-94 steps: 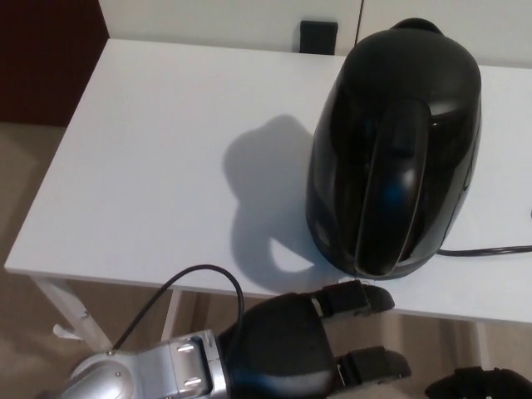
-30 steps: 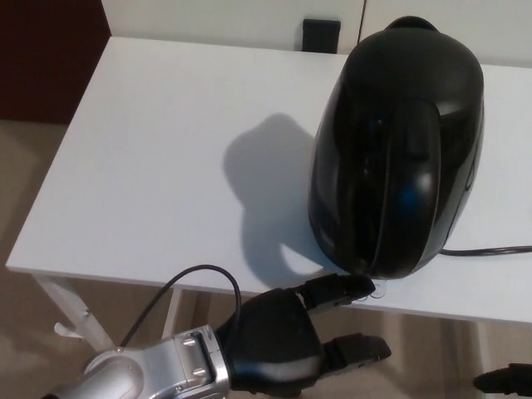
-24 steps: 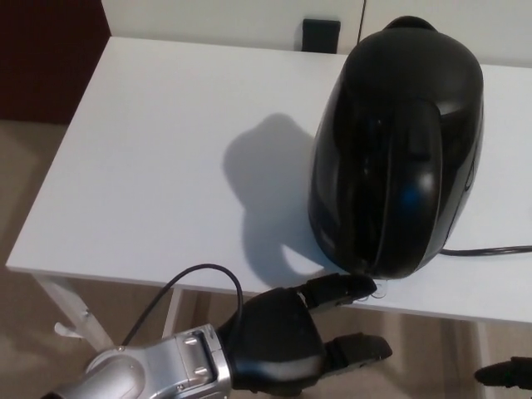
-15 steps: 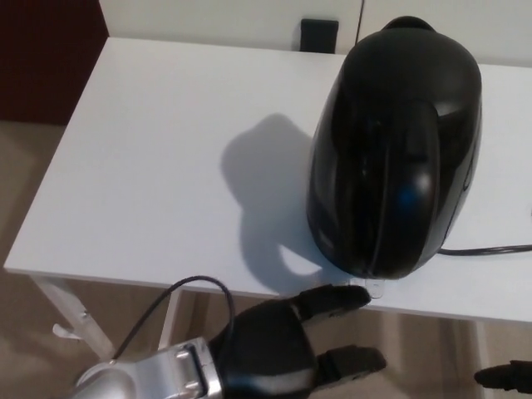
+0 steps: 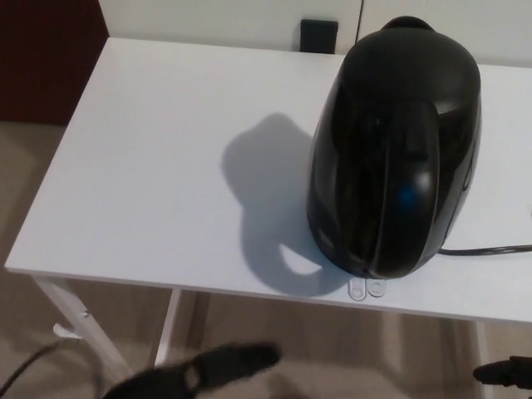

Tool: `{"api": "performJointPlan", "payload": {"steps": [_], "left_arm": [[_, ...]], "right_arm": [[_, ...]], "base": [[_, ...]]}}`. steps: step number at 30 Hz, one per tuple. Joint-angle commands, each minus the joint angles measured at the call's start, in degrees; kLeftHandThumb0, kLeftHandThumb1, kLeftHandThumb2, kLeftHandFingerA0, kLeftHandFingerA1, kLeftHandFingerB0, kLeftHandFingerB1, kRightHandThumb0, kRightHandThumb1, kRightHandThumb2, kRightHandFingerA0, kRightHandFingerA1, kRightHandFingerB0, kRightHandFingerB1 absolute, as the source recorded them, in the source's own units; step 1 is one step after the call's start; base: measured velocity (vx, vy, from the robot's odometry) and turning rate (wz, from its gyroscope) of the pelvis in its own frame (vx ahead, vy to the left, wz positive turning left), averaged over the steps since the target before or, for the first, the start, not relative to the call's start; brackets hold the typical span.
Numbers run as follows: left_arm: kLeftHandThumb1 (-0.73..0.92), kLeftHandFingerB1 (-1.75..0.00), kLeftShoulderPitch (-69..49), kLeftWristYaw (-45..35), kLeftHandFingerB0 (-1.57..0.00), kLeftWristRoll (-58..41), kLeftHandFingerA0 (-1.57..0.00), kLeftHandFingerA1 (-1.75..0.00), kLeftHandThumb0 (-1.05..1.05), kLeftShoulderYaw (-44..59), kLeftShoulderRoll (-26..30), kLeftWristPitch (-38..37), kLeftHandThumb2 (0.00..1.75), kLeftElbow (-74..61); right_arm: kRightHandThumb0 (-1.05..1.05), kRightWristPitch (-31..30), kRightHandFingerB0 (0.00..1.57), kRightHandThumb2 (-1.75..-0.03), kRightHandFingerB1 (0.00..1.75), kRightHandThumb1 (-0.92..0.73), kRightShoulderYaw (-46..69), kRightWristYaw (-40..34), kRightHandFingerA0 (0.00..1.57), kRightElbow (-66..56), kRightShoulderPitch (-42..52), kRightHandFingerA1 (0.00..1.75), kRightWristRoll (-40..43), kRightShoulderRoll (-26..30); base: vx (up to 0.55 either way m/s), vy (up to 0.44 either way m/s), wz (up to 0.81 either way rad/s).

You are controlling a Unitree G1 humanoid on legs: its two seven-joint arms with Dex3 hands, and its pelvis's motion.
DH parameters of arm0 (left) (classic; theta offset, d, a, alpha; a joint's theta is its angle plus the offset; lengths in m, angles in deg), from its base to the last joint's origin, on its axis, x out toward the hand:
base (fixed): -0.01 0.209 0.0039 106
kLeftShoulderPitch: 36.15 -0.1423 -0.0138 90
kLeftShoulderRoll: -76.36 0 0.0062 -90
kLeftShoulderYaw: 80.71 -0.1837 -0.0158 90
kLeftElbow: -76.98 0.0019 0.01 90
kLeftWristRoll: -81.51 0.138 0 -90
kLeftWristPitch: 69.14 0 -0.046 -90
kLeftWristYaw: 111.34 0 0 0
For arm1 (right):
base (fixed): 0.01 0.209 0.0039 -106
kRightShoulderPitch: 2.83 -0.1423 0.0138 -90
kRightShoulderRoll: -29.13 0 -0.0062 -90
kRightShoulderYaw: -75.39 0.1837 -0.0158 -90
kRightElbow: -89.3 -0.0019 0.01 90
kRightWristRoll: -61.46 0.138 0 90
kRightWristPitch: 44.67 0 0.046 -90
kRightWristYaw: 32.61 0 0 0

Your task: The robot walk towards a table in front and click the button on the base of the boilling pot using its left middle finger

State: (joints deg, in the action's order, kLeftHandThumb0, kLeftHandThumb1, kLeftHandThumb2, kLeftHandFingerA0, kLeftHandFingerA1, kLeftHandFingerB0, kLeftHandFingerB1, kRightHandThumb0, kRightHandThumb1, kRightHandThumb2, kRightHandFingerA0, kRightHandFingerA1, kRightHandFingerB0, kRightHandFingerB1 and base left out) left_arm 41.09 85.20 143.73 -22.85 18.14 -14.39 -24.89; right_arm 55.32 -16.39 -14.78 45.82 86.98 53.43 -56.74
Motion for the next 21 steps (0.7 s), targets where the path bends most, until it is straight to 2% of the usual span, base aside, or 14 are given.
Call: {"api": "performJointPlan", "payload": {"steps": [1,2,4,6,7,8,9,11,13,14,18,19,21], "left_arm": [[0.65,-0.27,-8.10,4.19,-0.12,-6.86,-0.25,-0.32,-0.33,4.14,2.28,-3.39,0.61,4.20],[0.65,-0.27,-8.74,4.09,-0.12,-7.27,-0.25,-0.32,-0.33,4.74,1.96,-3.83,0.61,4.88],[0.62,-0.27,-7.26,0.82,-0.14,-14.50,-0.26,-0.32,-0.35,5.18,-2.04,-2.93,0.59,17.09],[0.61,-0.27,-6.15,-2.34,-0.14,-18.92,-0.26,-0.31,-0.36,6.11,-4.41,-2.10,0.59,21.87],[0.54,-0.28,-4.40,-5.39,-0.18,-27.12,-0.31,-0.33,-0.33,7.74,-8.59,-2.02,0.57,29.79],[0.45,-0.36,-3.58,-7.31,-0.18,-31.68,-0.30,-0.40,-0.40,8.92,-11.31,-1.35,0.65,34.14],[0.45,-0.36,-3.46,-8.24,-0.18,-33.16,-0.30,-0.40,-0.40,9.62,-12.60,-0.48,0.65,35.49],[0.44,-0.36,-1.66,-16.61,-0.21,-42.98,-0.27,-0.39,-0.41,14.05,-18.86,5.95,0.63,41.41],[0.44,-0.36,-0.59,-18.19,-0.21,-45.11,-0.26,-0.40,-0.42,16.70,-21.60,6.57,0.64,46.06],[0.50,-0.30,-0.23,-18.58,-0.25,-45.56,-0.31,-0.34,-0.38,18.06,-22.87,7.27,0.56,48.06],[0.50,-0.30,0.89,-20.10,-0.25,-46.26,-0.31,-0.33,-0.41,22.78,-26.33,9.63,0.56,55.60],[0.42,-0.37,2.42,-19.59,-0.20,-44.53,-0.26,-0.41,-0.46,23.47,-26.33,9.78,0.66,59.31],[0.42,-0.36,4.62,-19.72,-0.20,-42.90,-0.26,-0.41,-0.46,24.58,-26.14,9.27,0.66,63.35]], "right_arm": [[-0.24,-0.78,0.50,-0.57,0.43,-0.60,0.54,-0.32,0.57,0.67,0.83,0.46,1.04,-0.20],[-0.24,-0.64,0.50,-0.57,0.43,-0.60,0.53,-0.31,0.57,0.66,1.06,0.46,1.06,-0.23],[-0.23,-1.25,0.50,-0.57,0.43,-0.60,0.80,-0.71,0.57,0.26,1.92,0.46,1.29,-0.32],[-0.23,-1.02,0.51,-0.57,0.43,-0.60,0.77,-1.07,0.56,0.04,2.15,0.45,1.19,-0.44],[-0.23,-0.35,0.49,-0.57,0.43,-0.59,0.76,-1.39,0.54,0.73,1.95,0.46,1.19,-0.78],[-0.23,0.00,0.49,-0.57,0.42,-0.60,0.78,-1.57,0.54,0.82,2.17,0.45,1.20,-0.91],[-0.23,0.09,0.49,-0.57,0.42,-0.60,0.81,-1.63,0.54,0.55,2.57,0.45,1.20,-0.90],[-0.22,-0.43,0.47,-0.57,0.42,-0.59,1.36,-2.17,0.53,-0.32,3.65,0.45,1.96,-1.89],[-0.24,-0.05,0.47,-0.57,0.42,-0.58,1.26,-2.36,0.54,-0.38,4.37,0.45,1.93,-2.36],[-0.25,0.42,0.46,-0.57,0.42,-0.58,1.09,-2.40,0.53,-0.39,4.73,0.46,1.74,-2.46],[-0.22,1.15,0.44,-0.57,0.41,-0.58,0.97,-2.23,0.53,-1.50,6.12,0.46,1.66,-2.80],[-0.23,0.84,0.44,-0.57,0.41,-0.57,1.16,-2.21,0.51,-1.17,5.66,0.45,1.90,-3.09],[-0.22,0.63,0.44,-0.57,0.41,-0.58,1.26,-2.35,0.51,-0.79,4.76,0.45,1.83,-3.22]], "base": [[0.00,0.000,0.00],[0.00,0.000,0.00],[0.00,0.000,0.00],[0.00,0.000,0.00],[0.00,0.000,0.00],[0.00,0.000,0.00],[0.00,0.000,0.00],[0.00,0.000,0.00],[0.00,0.000,0.00],[0.00,0.000,0.00],[0.00,0.000,0.00],[0.00,0.000,0.00],[0.00,0.000,0.00]]}}
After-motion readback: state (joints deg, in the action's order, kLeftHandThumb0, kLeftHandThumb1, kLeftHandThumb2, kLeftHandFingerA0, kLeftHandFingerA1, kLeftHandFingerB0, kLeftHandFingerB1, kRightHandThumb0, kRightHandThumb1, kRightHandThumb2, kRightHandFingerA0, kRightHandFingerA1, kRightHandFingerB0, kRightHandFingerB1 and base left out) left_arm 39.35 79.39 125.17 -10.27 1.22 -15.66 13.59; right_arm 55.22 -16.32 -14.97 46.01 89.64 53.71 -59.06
